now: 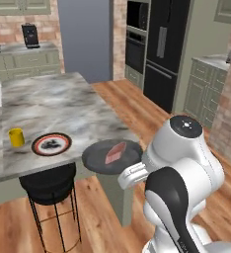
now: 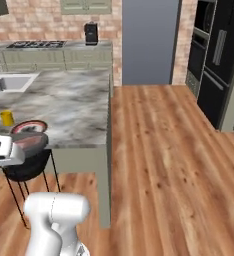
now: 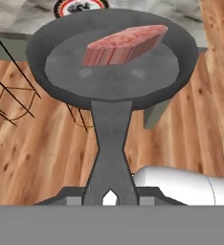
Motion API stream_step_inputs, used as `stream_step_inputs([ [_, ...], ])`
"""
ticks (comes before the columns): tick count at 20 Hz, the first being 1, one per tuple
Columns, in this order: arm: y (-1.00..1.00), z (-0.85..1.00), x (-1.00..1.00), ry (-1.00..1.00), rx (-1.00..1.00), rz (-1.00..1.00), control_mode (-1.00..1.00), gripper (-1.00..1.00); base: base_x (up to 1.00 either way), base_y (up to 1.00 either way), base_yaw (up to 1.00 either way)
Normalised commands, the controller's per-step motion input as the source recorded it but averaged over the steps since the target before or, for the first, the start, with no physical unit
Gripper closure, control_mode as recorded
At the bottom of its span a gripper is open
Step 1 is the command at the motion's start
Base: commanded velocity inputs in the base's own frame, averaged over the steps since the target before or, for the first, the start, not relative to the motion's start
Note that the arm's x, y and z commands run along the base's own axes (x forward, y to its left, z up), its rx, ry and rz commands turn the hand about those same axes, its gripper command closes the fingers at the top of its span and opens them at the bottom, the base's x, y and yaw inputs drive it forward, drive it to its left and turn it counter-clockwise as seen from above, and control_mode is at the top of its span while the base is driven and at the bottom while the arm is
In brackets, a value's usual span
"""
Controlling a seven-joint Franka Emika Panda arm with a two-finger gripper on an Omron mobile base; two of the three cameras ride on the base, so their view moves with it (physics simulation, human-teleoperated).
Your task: Pick up the pan with the steak in it and place it on the dining table. Then place the steak on the plate.
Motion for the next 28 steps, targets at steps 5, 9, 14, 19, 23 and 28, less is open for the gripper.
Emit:
stream_step_inputs([
  [5,0.0,0.0,0.0,0.0,0.0,0.0,1.0,1.0,0.84,-0.33,0.09],
  [9,0.0,0.0,0.0,0.0,0.0,0.0,1.0,1.0,0.75,-0.26,0.09],
  [14,-0.26,-0.08,0.7,0.0,0.03,0.08,-1.0,1.0,0.0,0.0,0.0],
  [19,-0.15,-0.19,0.64,0.0,0.01,0.08,-1.0,1.0,0.0,0.0,0.0],
  [23,-0.01,-0.27,0.39,0.0,0.0,0.08,-1.0,1.0,0.0,0.0,0.0],
  [28,0.22,-0.35,0.23,-0.02,-0.04,0.02,-1.0,1.0,0.0,0.0,0.0],
])
